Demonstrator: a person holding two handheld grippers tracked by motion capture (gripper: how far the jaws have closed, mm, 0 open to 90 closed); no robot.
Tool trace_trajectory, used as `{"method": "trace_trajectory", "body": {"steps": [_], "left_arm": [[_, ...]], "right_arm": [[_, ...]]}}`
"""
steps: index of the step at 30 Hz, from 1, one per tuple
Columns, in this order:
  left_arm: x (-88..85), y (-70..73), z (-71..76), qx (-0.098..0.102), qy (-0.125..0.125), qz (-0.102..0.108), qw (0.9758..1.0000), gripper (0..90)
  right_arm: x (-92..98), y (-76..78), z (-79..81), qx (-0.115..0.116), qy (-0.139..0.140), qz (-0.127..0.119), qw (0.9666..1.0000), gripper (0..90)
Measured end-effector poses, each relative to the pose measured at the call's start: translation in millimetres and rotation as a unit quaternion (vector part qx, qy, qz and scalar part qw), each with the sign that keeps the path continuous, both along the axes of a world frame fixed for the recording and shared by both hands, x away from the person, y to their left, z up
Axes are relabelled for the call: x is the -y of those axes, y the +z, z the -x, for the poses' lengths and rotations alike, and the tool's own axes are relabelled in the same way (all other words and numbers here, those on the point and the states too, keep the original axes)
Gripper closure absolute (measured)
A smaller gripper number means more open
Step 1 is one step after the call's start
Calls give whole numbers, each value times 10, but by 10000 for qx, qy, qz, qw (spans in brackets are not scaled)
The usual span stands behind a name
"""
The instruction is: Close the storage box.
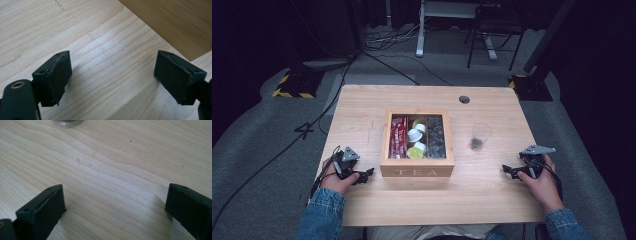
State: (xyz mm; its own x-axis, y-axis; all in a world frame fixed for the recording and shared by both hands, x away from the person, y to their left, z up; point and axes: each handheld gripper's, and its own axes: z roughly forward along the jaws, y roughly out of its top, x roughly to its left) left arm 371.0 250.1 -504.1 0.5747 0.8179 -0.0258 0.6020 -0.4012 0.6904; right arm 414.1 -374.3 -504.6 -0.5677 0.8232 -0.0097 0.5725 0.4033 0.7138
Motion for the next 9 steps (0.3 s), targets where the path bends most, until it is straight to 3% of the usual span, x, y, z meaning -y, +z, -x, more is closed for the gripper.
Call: {"method": "trace_trajectory", "body": {"steps": [9], "left_arm": [[5,-1,-8,-1,11,-2,10000,149]], "right_arm": [[1,0,-2,-10,15,-10,10000,18]]}}
